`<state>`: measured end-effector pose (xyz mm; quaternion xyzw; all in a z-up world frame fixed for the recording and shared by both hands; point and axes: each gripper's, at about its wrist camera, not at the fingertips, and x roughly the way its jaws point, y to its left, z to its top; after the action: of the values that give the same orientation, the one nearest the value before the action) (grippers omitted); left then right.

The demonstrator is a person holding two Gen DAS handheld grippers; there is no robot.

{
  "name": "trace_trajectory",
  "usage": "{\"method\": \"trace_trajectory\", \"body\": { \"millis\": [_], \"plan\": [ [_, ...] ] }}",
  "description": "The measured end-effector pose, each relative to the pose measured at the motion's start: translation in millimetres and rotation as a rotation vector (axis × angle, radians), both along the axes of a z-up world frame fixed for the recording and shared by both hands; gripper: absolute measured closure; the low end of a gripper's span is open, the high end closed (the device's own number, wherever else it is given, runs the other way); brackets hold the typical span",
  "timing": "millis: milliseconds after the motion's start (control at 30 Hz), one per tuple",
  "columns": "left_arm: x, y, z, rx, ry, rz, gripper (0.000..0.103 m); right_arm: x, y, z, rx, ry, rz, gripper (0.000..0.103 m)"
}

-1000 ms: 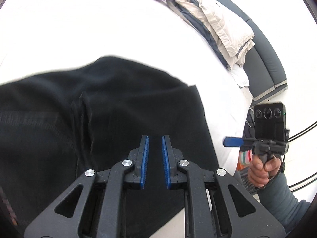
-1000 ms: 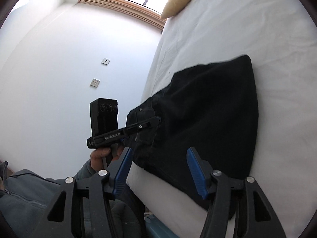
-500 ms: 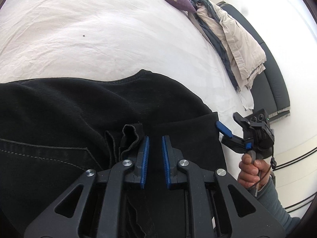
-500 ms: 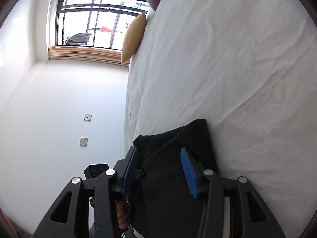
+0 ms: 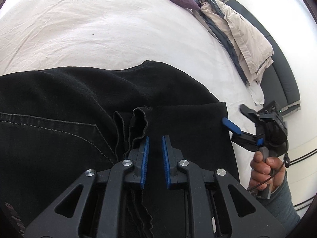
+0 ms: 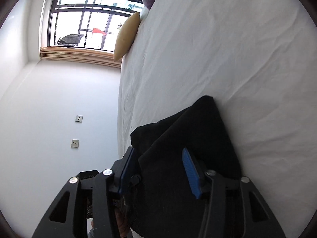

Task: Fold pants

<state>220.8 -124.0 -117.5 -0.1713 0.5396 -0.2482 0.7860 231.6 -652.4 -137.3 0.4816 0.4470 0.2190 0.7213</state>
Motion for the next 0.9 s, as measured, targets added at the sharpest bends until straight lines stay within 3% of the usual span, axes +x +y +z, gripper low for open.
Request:
{"method": "trace_trajectory", "body": {
  "millis": [133, 233, 300, 333, 433, 533, 733, 900],
  "plan": [
    [-2.8, -1.5, -1.7, 0.007, -0.012, 0.001, 0.090, -39.0, 30.3, 22.0, 0.075, -0.061, 0.152, 0.030],
    [-5.4, -2.1, -1.5, 0.022, -0.021, -0.004, 0.090, -67.2, 73.9, 6.3, 0.055, 0.000, 0.303, 0.029],
    [-6.9, -2.1, -1.2, 0.030, -0.021, -0.005, 0.090, -81.4, 90.6, -5.6, -0.012, 0.025, 0.324, 0.039],
    [-8.0, -1.8, -0.6, 0.032, -0.023, -0.005, 0.090, -86.8, 92.2, -4.1, -0.030, 0.014, 0.310, 0.040],
    [-7.9, -1.6, -0.9, 0.034, -0.024, -0.007, 0.090, -100.7, 89.4, -5.6, 0.043, 0.091, 0.327, 0.034],
    [-9.2, -2.1, 0.2, 0.039, -0.030, -0.009, 0.090, -115.3, 95.4, 14.8, -0.097, 0.063, 0.415, 0.032],
    [-11.8, -2.1, 1.2, 0.044, -0.034, -0.011, 0.090, -88.7, 77.1, 48.1, -0.024, -0.103, 0.318, 0.028],
    [-10.9, 0.0, -0.4, 0.028, -0.028, -0.008, 0.090, -46.1, 110.4, 13.8, -0.023, -0.017, 0.337, 0.028]
  ]
}}
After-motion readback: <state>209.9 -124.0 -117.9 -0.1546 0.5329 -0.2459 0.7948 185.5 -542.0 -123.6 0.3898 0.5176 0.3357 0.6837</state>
